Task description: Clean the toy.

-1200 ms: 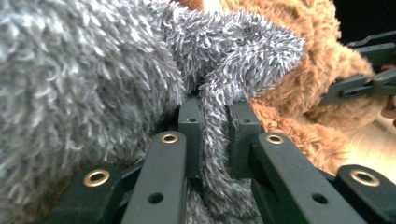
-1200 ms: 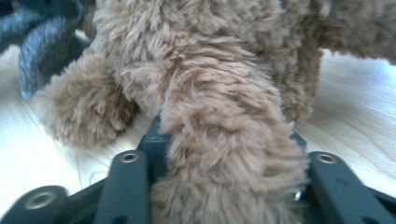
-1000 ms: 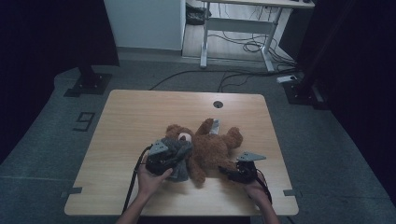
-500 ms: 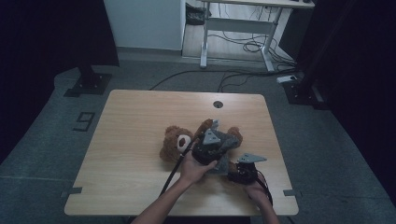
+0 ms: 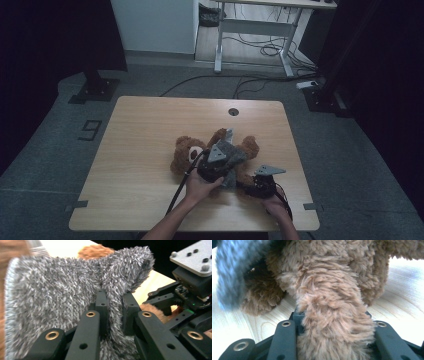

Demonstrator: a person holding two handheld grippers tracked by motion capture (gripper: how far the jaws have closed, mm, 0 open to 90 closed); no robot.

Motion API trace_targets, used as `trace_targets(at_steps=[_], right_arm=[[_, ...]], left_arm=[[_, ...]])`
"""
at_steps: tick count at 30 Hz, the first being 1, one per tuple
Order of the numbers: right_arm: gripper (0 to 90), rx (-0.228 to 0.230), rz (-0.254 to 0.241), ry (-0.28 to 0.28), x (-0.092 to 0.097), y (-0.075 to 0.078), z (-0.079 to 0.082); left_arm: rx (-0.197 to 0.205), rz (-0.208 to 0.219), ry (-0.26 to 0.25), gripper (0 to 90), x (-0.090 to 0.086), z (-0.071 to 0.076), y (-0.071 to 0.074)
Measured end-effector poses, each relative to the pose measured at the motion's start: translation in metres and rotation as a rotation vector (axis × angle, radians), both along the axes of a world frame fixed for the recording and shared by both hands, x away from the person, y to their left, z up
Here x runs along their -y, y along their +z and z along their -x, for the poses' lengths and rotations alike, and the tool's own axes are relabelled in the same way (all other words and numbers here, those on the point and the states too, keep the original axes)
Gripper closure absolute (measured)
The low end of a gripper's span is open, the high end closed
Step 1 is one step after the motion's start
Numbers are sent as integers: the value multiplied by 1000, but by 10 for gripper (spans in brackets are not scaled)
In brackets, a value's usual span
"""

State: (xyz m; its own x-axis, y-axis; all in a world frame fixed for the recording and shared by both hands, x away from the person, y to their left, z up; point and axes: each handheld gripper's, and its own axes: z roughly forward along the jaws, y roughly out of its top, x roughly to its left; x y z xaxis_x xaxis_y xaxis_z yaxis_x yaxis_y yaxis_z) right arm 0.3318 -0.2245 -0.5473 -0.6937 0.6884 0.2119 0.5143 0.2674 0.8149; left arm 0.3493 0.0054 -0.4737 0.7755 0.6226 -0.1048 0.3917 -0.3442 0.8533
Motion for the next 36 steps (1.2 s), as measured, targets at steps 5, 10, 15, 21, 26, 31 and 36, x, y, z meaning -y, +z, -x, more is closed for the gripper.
trace_targets(at_steps=[5,10,15,21,26,31,36], right_arm=[[580,2,-1,-3,0,0,0],[582,4,-2,2,0,0,0],[582,2,-3,8,0,-1,0],[582,-2,-8,9,1,-1,0],[582,-3,-11,12,1,-1,-1],[582,-5,-15,13,1,-2,-1],[582,-11,-20,14,1,-2,-2]], left_arm=[[26,-38,78,786,-29,1,5],[3,6,126,787,-68,0,7],[31,22,147,787,-91,8,15],[41,48,215,787,-124,10,19],[5,25,275,790,-148,4,6],[-35,38,310,791,-164,-1,-10],[-75,4,365,793,-180,-6,-25]])
